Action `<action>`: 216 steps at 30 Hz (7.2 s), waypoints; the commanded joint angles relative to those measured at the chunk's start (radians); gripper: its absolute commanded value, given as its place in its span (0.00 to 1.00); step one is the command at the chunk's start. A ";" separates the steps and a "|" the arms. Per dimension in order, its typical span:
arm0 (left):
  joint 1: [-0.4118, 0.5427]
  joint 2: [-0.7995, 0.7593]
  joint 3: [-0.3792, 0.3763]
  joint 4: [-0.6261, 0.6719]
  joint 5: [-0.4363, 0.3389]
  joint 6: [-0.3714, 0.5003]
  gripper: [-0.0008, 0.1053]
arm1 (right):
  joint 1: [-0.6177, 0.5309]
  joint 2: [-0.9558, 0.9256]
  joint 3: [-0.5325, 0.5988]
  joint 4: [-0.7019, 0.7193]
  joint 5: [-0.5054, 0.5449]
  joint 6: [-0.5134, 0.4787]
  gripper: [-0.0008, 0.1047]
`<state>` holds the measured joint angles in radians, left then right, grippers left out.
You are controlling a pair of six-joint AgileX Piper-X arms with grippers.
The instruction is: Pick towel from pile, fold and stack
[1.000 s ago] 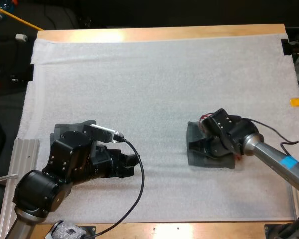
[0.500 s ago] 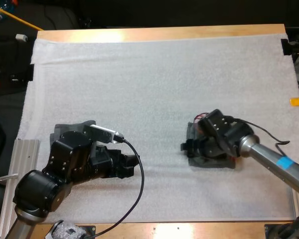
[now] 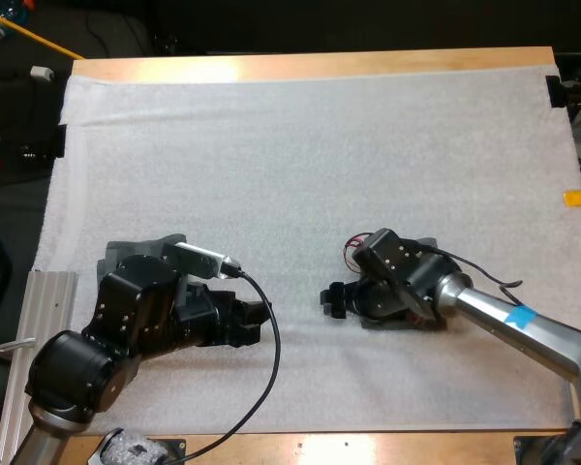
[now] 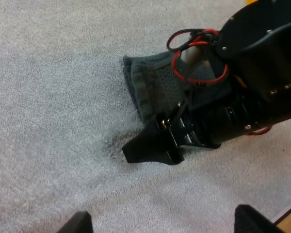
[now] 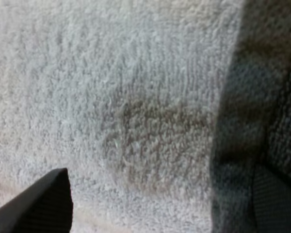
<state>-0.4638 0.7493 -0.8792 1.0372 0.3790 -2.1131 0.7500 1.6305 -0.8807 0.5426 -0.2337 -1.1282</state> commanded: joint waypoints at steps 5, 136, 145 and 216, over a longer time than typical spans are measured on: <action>-0.002 0.001 -0.009 -0.003 -0.001 0.003 0.55 | 0.001 -0.014 -0.004 -0.002 -0.022 0.001 0.71; -0.274 1.076 -0.134 -0.751 0.241 -0.490 0.01 | 0.001 -1.210 -0.004 0.651 0.117 -0.019 0.68; -0.278 1.013 -0.146 -0.666 0.211 -0.314 0.01 | 0.001 -1.210 -0.004 0.651 0.117 -0.019 0.68; 0.525 0.590 -0.127 0.195 -0.378 0.668 0.01 | 0.001 -1.210 -0.002 0.651 0.117 -0.019 0.68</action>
<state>0.0597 1.3440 -1.0045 1.2348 0.0128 -1.4380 0.7500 0.4235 -0.8797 1.1923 -0.1122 -1.1441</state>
